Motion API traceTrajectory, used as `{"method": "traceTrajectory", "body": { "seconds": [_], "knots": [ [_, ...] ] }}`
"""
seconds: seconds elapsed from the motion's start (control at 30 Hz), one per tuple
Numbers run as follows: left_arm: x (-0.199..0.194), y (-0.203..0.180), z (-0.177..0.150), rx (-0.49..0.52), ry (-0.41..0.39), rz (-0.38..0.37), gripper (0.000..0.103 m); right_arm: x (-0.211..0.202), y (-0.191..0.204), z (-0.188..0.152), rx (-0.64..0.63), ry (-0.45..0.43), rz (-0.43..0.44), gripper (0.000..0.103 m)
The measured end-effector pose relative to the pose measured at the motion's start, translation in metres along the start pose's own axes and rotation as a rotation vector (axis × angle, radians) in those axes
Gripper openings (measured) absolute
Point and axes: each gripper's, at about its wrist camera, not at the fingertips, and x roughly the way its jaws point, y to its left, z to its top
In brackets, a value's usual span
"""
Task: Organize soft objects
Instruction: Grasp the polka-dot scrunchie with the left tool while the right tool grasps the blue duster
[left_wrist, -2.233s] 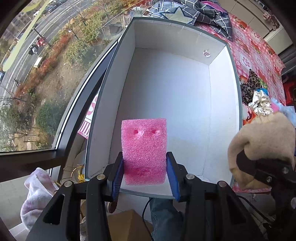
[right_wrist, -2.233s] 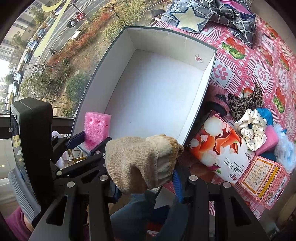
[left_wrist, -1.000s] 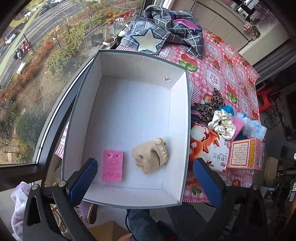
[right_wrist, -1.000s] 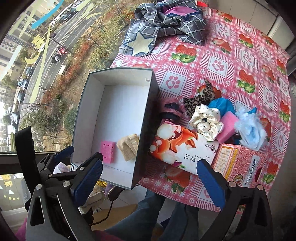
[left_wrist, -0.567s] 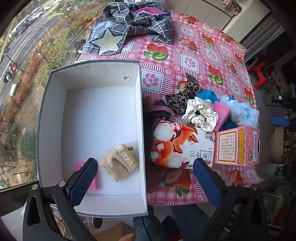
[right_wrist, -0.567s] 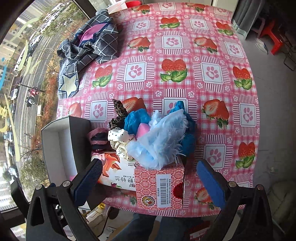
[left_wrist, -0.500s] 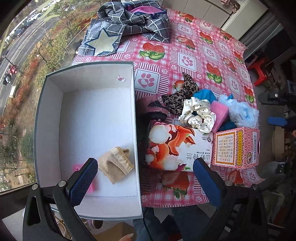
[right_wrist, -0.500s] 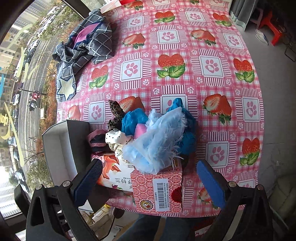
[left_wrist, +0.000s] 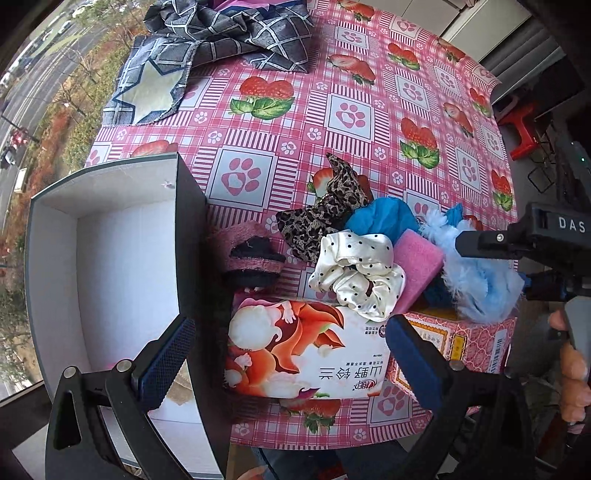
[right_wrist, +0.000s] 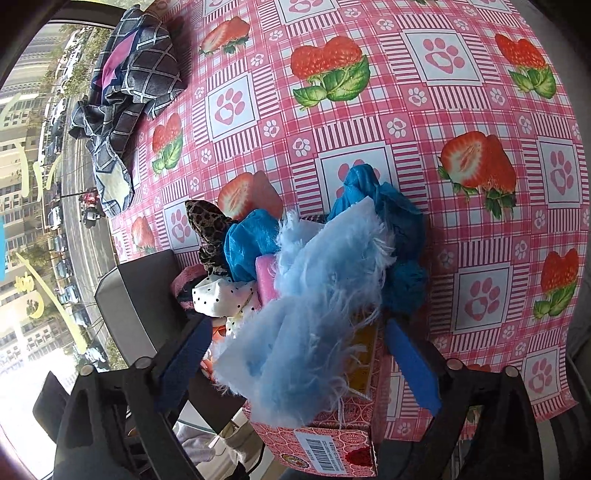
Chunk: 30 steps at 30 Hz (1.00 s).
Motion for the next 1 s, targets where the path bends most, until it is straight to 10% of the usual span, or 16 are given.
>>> {"method": "traceTrajectory", "body": {
  "seconds": [0.23, 0.53, 0.73, 0.8, 1.0],
  "knots": [
    [0.023, -0.014, 0.023, -0.006, 0.052, 0.0, 0.103, 0.015, -0.009, 0.005, -0.018, 0.063, 0.063, 0.033],
    [0.065, -0.028, 0.045, -0.051, 0.161, -0.054, 0.1, -0.017, -0.035, -0.006, -0.011, -0.017, 0.172, 0.033],
    [0.093, -0.037, 0.05, -0.021, 0.262, -0.042, 0.068, -0.031, -0.043, -0.014, -0.024, -0.069, 0.191, 0.033],
    [0.097, -0.04, 0.047, -0.013, 0.282, -0.065, 0.038, -0.035, -0.043, -0.017, -0.04, -0.086, 0.185, 0.033],
    [0.078, -0.037, 0.041, -0.016, 0.201, -0.077, 0.022, -0.046, -0.037, -0.025, -0.086, -0.148, 0.15, 0.033]
  ]
}}
